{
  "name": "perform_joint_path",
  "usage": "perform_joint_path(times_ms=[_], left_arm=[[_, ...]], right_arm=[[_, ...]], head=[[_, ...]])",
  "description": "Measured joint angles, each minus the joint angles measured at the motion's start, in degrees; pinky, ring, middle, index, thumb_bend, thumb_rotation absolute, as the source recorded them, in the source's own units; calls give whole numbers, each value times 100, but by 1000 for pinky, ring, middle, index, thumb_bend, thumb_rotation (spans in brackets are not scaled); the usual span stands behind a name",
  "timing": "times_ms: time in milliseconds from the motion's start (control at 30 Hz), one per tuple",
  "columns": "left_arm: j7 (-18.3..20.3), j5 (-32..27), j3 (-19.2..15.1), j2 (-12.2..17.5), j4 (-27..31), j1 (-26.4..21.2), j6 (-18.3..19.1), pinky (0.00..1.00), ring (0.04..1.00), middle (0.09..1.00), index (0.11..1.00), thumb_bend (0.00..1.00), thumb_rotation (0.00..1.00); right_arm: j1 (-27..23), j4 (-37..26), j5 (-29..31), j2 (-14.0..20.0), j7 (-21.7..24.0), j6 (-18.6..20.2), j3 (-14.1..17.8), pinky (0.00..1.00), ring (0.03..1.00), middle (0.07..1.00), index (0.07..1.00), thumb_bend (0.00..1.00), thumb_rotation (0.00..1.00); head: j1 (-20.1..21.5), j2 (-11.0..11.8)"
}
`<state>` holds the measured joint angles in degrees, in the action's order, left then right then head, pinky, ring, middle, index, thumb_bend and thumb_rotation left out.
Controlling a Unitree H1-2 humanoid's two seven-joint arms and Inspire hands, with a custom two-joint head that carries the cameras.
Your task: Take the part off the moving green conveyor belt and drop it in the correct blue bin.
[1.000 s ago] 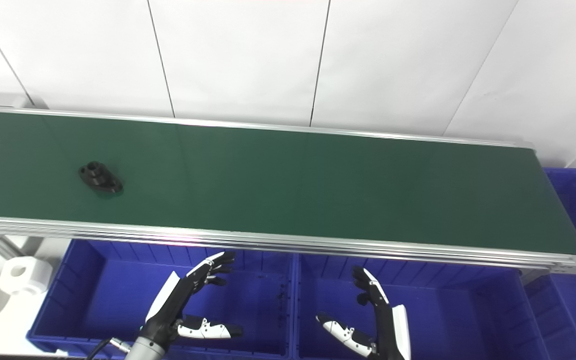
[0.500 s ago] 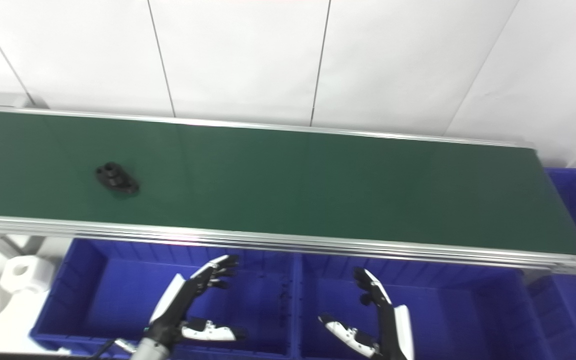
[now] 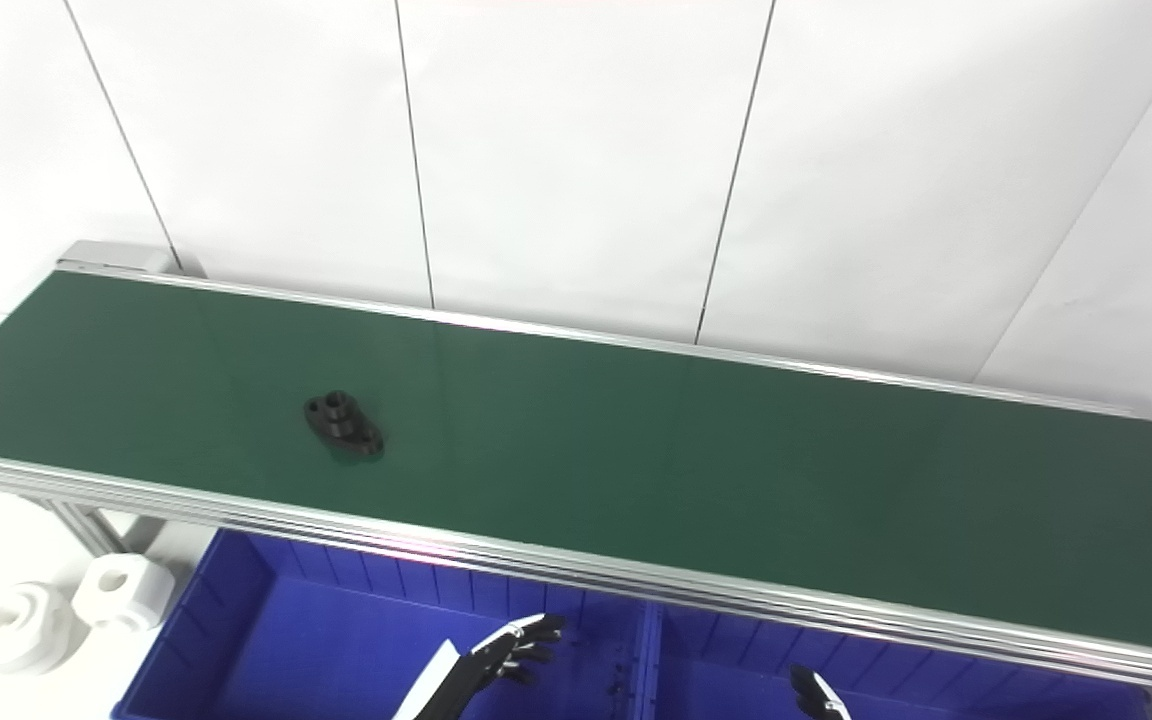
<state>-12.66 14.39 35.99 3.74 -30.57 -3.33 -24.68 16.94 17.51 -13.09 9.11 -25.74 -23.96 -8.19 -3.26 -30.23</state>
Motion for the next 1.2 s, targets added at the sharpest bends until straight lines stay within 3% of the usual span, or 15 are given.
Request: perform_joint_path(times_ms=[333,400,600,767,800,867,933,1000,1067,1200], left_arm=[[-266,-15,176,10,-112,-60,0,695,790,843,851,732,299],[-317,-15,220,10,-177,-96,0,696,793,848,852,734,310],[-440,-41,339,9,-230,-174,0,711,811,861,859,733,306],[-441,-53,357,13,-285,-182,0,722,817,870,866,730,320],[-439,-73,355,17,-284,-182,0,731,823,875,871,724,313],[-424,-144,348,34,-270,-182,0,744,835,881,876,713,301],[-381,-184,332,79,-232,-182,0,754,840,886,881,702,297],[-304,-228,305,141,-154,-183,0,770,843,889,888,688,309],[-252,-282,241,204,-43,-182,-1,773,840,887,890,681,312],[-225,-289,138,316,102,-184,-3,766,821,858,878,682,290]], right_arm=[[-46,-93,167,140,-533,0,-251,788,815,825,825,688,200],[-11,-377,184,163,-652,-1,-289,775,811,820,821,679,191],[-161,-1382,-21,278,-850,-13,-372,781,809,819,827,702,358],[-526,-2472,-464,234,-410,60,26,762,778,791,813,755,383],[-598,-2681,-531,217,-266,196,72,745,762,780,803,764,376],[-720,-3081,-652,159,115,572,135,691,731,761,791,766,335],[-867,-3402,-726,134,501,943,146,681,720,758,787,775,337],[-1040,-3611,-789,135,856,1334,173,680,720,763,791,784,370],[-1277,-3829,-915,132,1262,1847,191,677,722,767,795,787,390],[-1660,-3945,-1151,104,1868,2613,176,677,736,771,803,805,338]], head=[[9,70],[27,79],[159,105],[430,44],[779,-34],[783,-35],[1359,-227],[1363,-229],[1679,-334],[1864,-431]])
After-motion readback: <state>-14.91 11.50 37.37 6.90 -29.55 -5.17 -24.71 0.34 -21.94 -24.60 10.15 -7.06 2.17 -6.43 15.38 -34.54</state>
